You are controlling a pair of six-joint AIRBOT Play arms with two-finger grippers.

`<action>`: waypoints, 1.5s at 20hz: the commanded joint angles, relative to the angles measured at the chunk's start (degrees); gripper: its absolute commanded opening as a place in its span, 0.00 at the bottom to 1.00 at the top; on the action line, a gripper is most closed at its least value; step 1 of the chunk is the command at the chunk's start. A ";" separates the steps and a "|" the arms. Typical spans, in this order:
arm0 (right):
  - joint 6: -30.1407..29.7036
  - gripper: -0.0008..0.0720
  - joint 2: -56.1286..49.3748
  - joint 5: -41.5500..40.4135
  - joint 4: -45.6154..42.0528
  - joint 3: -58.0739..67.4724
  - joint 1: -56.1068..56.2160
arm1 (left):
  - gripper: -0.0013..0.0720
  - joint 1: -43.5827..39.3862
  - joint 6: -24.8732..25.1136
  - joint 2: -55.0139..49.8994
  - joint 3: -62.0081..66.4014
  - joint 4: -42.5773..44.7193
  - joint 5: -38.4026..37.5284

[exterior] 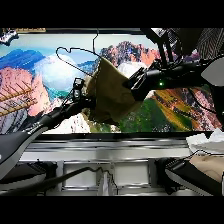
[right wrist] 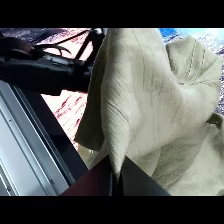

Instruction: Fold the clothes and pants, and hang the long-sleeved shirts on hangers.

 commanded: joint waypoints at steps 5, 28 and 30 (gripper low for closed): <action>0.11 0.04 0.00 -0.22 -0.55 0.02 0.04 | 0.03 3.43 0.15 1.40 3.52 0.33 4.79; 0.11 0.04 0.52 11.08 2.27 0.02 0.07 | 0.03 31.43 -7.50 14.73 3.85 1.79 11.17; 0.11 0.04 0.52 11.63 2.25 0.02 0.07 | 0.03 32.94 -8.00 14.82 4.15 1.77 12.26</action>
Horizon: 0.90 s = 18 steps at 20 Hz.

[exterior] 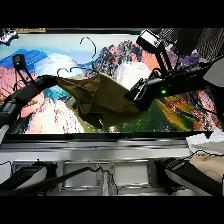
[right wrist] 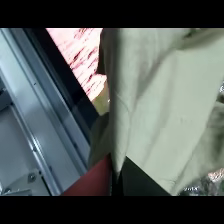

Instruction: Fold the clothes and pants, and hang the long-sleeved shirts on hangers.

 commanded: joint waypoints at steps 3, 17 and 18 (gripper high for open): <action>0.00 0.04 0.07 2.54 0.11 0.02 0.04 | 0.03 2.99 -1.20 0.28 1.51 0.11 1.92; 5.01 0.04 -0.04 -8.70 -17.05 0.02 0.04 | 0.03 1.86 -0.33 22.40 11.08 0.17 5.70; 5.31 0.04 -0.02 -10.43 -17.07 0.02 0.04 | 0.03 1.49 -0.35 23.78 11.06 0.15 9.44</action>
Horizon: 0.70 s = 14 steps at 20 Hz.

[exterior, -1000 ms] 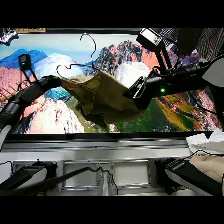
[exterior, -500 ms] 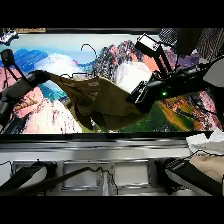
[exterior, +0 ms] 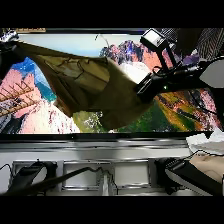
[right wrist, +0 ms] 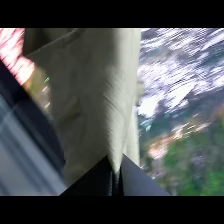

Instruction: Fold the clothes and pants, and hang the long-sleeved shirts on hangers.

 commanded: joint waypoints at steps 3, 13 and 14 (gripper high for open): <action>4.50 0.04 -0.02 -12.00 -2.75 0.02 0.02 | 0.10 -2.78 0.02 5.55 0.28 -0.04 20.79; 22.86 0.04 1.03 -21.03 -15.02 0.85 -7.34 | 0.69 -25.62 0.04 5.20 -8.55 7.63 31.06; 24.76 0.04 2.05 -21.14 -15.85 0.85 -9.84 | 0.69 -27.56 0.04 5.18 -8.55 10.91 30.88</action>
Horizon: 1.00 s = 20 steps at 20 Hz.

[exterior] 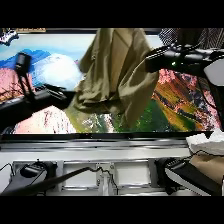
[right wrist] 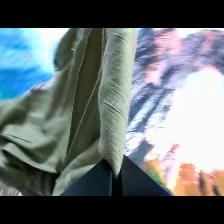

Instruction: Fold the clothes and pants, and hang the long-sleeved shirts on hangers.

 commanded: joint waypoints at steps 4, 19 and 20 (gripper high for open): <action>11.96 0.04 6.25 -1.62 -7.63 0.33 -15.89 | 0.69 -9.18 0.00 -0.02 -1.18 12.11 0.79; 19.23 0.03 14.34 -14.88 -13.73 4.42 -55.89 | 0.69 -9.14 0.00 -0.02 -1.18 16.72 0.74; 19.23 0.03 14.05 -15.50 -14.01 5.97 -58.25 | 0.69 -9.14 0.00 -0.02 -1.18 16.74 0.74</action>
